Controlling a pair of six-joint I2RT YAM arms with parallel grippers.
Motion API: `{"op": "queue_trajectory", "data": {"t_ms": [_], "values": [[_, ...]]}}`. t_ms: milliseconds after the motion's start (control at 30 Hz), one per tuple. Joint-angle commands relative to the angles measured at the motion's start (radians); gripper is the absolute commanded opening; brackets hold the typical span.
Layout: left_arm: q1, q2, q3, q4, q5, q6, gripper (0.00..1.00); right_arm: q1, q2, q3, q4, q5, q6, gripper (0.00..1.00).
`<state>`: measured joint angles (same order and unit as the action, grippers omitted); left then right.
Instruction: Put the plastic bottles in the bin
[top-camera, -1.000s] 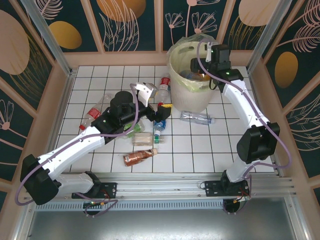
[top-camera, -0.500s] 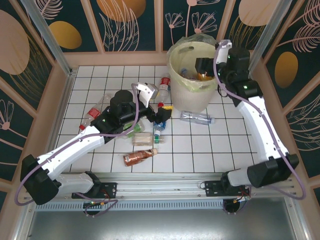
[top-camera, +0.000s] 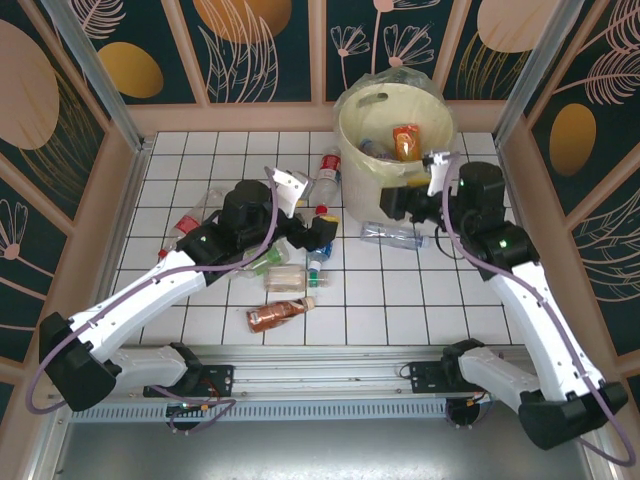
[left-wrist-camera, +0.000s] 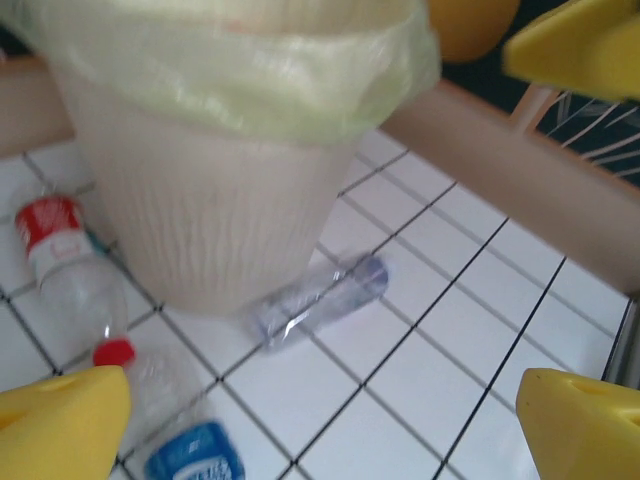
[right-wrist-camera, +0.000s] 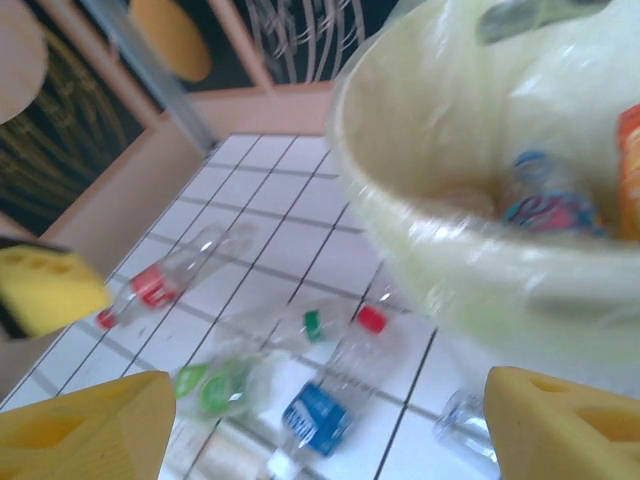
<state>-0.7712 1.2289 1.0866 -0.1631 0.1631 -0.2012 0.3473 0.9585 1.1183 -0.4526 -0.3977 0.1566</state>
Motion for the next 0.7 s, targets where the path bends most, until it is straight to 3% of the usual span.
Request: {"op": "queue_trajectory", "data": {"t_ms": [0, 167, 300, 667], "values": [[-0.004, -0.033, -0.043, -0.198, -0.049, -0.026, 0.99, 0.018, -0.066, -0.076, -0.018, -0.15, 0.022, 0.82], [-0.004, -0.028, -0.062, -0.389, -0.06, 0.032, 0.99, 0.035, -0.146, -0.195, -0.02, -0.223, 0.033, 0.83], [-0.003, 0.013, -0.079, -0.512, -0.127, -0.033, 0.99, 0.038, -0.202, -0.246, -0.019, -0.229, 0.048, 0.83], [-0.023, 0.086, -0.182, -0.576, -0.077, -0.209, 0.94, 0.036, -0.237, -0.278, -0.005, -0.253, 0.05, 0.84]]}}
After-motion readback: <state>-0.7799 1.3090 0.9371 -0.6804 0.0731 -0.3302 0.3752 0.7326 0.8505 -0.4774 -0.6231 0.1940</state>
